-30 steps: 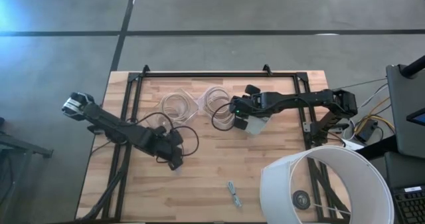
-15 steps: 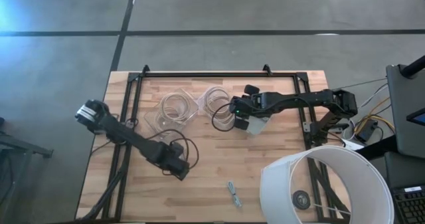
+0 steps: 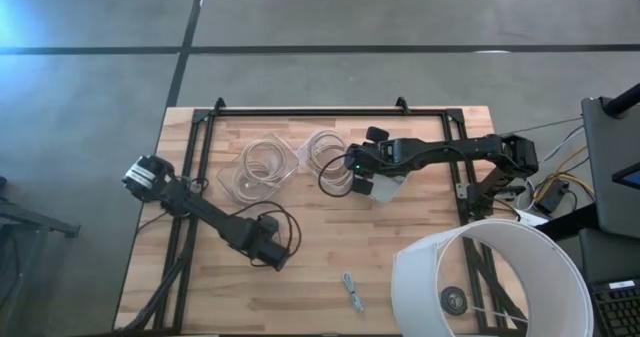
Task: Pick & Place USB Port
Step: Put the purple charger cable into the white bin
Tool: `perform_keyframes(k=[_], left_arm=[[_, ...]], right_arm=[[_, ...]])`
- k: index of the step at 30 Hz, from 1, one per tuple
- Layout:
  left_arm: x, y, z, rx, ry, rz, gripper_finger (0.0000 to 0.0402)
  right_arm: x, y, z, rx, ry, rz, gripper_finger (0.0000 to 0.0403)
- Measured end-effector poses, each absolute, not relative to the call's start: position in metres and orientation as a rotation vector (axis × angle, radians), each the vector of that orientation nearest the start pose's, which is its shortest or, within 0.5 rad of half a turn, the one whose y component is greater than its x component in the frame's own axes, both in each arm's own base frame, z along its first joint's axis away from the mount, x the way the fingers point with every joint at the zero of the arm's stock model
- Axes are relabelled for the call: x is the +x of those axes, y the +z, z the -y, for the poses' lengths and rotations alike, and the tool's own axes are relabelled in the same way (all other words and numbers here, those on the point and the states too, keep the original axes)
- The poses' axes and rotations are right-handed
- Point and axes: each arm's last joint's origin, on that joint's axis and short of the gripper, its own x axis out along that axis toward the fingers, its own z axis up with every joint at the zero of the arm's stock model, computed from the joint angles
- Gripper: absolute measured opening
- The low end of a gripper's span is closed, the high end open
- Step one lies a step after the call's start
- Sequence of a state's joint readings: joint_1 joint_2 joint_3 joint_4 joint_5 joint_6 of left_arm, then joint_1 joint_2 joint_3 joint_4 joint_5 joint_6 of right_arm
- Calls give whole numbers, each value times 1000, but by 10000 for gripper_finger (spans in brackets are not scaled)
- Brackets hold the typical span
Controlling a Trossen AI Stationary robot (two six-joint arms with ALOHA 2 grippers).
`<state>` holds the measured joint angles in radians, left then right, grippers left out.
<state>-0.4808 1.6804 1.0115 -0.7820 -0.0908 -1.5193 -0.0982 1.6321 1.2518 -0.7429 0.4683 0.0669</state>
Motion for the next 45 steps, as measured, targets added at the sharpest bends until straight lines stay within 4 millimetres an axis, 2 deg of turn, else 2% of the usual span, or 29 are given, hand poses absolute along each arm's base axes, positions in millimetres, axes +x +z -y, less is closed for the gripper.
perform_keyframes(k=[9,20,24,28,32,37,45], left_arm=[[261,155,132,-758,738,-1286,142],[265,162,130,-655,636,-1278,21],[268,174,127,-583,570,-1238,23],[271,185,121,-509,536,-1185,42],[273,193,112,-441,510,-1155,31],[276,202,99,-347,502,-1106,22],[280,206,85,-205,469,-1085,33]], right_arm=[[324,247,45,-150,-542,-1097,128],[329,253,44,-122,-517,-1049,109],[331,252,40,-54,-396,-1044,102],[335,249,32,21,-221,-1019,95],[341,249,18,57,-80,-959,89],[345,252,0,5,-17,-912,93],[345,252,-19,-4,-44,-902,122]])
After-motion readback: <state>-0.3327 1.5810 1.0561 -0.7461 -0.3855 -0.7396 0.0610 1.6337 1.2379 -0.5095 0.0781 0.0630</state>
